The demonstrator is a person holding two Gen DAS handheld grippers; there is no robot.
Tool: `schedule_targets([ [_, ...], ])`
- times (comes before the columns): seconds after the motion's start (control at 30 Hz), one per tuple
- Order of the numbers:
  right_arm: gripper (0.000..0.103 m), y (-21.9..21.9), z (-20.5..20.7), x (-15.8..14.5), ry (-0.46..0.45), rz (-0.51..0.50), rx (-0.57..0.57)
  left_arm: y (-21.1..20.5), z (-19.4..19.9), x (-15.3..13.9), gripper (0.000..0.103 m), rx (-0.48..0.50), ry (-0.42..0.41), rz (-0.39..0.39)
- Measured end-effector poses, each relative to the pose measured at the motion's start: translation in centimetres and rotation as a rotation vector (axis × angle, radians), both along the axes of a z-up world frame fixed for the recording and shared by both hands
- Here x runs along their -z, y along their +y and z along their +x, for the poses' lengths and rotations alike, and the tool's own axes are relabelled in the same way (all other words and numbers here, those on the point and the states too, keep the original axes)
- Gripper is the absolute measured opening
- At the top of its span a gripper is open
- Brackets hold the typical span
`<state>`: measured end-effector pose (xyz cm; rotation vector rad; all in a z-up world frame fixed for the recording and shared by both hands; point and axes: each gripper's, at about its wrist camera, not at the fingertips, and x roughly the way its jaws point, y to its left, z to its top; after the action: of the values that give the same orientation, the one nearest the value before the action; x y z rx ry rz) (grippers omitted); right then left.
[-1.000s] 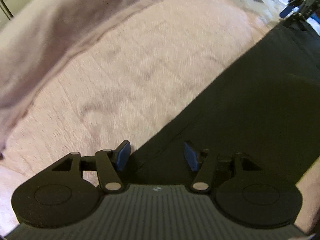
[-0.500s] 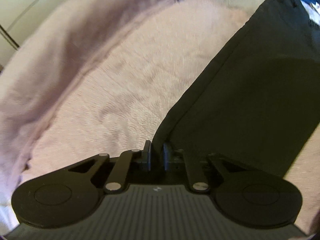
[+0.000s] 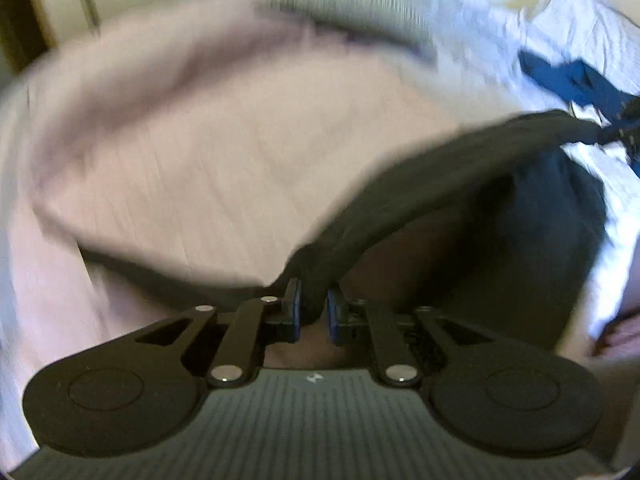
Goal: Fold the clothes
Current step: 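Grasp the trouser waistband with the right gripper while the left gripper grasps a leg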
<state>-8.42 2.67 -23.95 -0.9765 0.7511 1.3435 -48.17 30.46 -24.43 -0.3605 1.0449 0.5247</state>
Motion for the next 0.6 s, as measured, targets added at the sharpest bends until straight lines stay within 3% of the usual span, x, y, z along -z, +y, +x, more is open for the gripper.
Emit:
schedule_targets([
  [0.1,0.017,-2.7,-3.5,4.0,-0.033,-0.192,0.062,-3.9,-2.0,3.1,0.017,-0.082,0.062,-0.166],
  [0.17,0.018,-4.0,-4.7,5.4,-0.025,-0.224,0.152,-5.6,-2.8,3.8,0.019,-0.136,0.063,-0.216],
  [0.23,0.028,-4.8,-4.2,5.4,0.066,-0.165,0.295,-6.0,-3.8,3.8,0.032,-0.226,0.006,-0.234],
  [0.27,0.04,-5.2,-3.8,5.3,0.121,-0.127,0.372,-5.8,-4.6,3.8,0.041,-0.307,-0.037,-0.253],
  [0.3,0.052,-5.5,-3.2,5.1,0.177,-0.083,0.452,-5.4,-5.3,4.0,0.043,-0.376,-0.073,-0.272],
  [0.33,0.056,-5.8,-2.2,5.1,0.238,-0.039,0.532,-5.0,-6.0,4.2,0.043,-0.45,-0.105,-0.288],
  [0.47,0.057,-7.0,1.8,5.7,0.494,0.126,0.843,-3.4,-8.2,6.1,0.045,-0.771,-0.178,-0.284],
  [0.6,0.057,-8.1,5.6,7.3,0.645,0.233,1.003,-2.6,-9.5,8.9,0.046,-1.001,-0.253,-0.337],
])
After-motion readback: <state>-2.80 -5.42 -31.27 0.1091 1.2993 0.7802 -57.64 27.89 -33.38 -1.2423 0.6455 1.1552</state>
